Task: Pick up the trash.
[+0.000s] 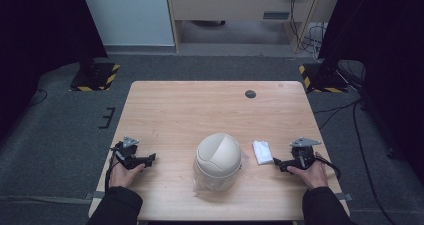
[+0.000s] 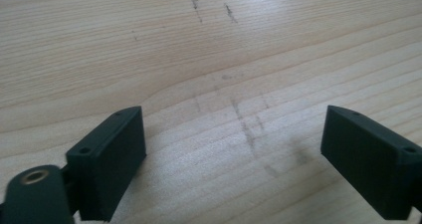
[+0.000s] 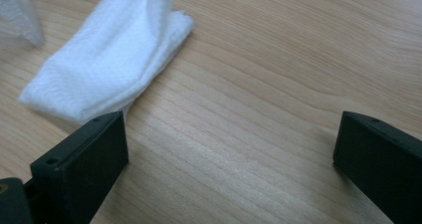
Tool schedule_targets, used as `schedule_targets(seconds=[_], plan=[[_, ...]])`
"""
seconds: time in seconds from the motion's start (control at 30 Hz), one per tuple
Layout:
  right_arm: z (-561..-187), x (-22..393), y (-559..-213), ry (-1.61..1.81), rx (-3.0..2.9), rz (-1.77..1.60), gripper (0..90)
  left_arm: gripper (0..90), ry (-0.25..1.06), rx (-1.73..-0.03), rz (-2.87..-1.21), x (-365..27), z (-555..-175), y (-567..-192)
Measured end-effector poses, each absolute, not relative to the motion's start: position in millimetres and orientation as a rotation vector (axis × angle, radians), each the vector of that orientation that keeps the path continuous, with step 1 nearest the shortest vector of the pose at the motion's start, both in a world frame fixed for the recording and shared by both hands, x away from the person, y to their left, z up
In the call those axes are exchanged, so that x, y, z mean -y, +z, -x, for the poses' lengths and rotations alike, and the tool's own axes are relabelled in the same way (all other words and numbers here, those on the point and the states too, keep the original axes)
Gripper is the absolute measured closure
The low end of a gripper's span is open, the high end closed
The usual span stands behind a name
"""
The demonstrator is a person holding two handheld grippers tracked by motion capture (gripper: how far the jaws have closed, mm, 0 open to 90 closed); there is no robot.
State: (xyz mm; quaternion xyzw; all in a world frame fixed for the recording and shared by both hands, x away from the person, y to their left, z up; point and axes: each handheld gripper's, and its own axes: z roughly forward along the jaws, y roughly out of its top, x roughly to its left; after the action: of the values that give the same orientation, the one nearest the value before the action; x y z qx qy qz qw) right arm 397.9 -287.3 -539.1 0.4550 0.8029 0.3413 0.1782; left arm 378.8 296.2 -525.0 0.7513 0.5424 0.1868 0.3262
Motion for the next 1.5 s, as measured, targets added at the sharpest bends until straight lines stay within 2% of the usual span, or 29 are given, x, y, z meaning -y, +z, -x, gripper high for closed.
schedule_targets(seconds=[0.37, 0.7, 0.97, 1.33, 1.5], plan=[[-392, 299, -539, 0.92, -2.199, -1.361, 1.0, 14.1, 0.536, -1.279, -1.74, -291, -365, -487], [-391, 299, -539, 0.922, -2.2, -1.36, 0.9, 14.6, 0.601, -1.187, -1.621, -292, -355, -453], [-391, 299, -539, 0.921, -2.2, -1.361, 0.9, 14.5, 0.592, -1.124, -1.643, -280, -350, -436], [-391, 299, -539, 0.921, -2.201, -1.359, 0.9, 14.2, 0.449, -0.89, -1.686, -238, -339, -416], [-391, 299, -539, 0.92, -2.201, -1.359, 0.8, 14.5, 0.411, -0.836, -1.714, -222, -335, -411]])
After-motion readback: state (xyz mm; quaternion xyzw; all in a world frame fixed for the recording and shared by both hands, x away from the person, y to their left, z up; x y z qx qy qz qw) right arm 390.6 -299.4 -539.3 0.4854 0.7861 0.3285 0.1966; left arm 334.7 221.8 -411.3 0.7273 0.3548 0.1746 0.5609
